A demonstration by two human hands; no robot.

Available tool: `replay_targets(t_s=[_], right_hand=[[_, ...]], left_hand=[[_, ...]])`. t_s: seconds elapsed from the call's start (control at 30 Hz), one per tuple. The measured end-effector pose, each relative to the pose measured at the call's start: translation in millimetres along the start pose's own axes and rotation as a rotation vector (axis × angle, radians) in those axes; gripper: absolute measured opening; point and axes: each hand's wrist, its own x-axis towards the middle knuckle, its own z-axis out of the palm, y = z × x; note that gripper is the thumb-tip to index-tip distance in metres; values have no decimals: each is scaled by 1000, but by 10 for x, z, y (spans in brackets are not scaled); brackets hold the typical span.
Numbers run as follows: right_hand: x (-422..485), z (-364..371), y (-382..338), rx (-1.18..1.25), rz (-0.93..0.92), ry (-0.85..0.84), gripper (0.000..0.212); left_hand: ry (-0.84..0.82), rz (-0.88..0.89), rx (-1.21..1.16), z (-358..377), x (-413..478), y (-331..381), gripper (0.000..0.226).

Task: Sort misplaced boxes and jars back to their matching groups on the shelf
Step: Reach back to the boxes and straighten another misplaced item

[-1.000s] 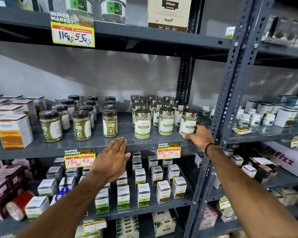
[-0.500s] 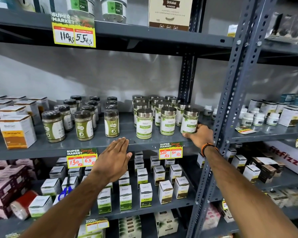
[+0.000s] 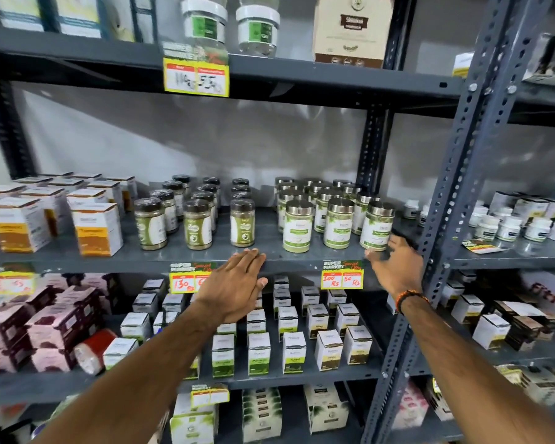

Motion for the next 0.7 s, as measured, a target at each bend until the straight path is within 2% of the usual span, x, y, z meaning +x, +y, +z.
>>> replay_targets(t_s=[0.1, 0.2, 0.43, 0.57, 0.7], right_hand=[[-392, 25, -318, 21, -77, -16, 61], [-762, 200, -794, 69, -243, -68, 53], [-1603, 1164, -2284, 194, -559, -171, 46], [-2034, 1772, -3114, 213, -619, -173, 46], [-2255, 2278, -3649, 161, -564, -90, 53]], left_hand=[[68, 2, 37, -209, -405, -178, 60], [142, -59, 54, -485, -814, -572, 56], [286, -270, 92, -1051, -1915, -2189, 51], [289, -392, 89, -1230, -2442, -3161, 50], [234, -453, 37, -1302, -2709, -3989, 55]])
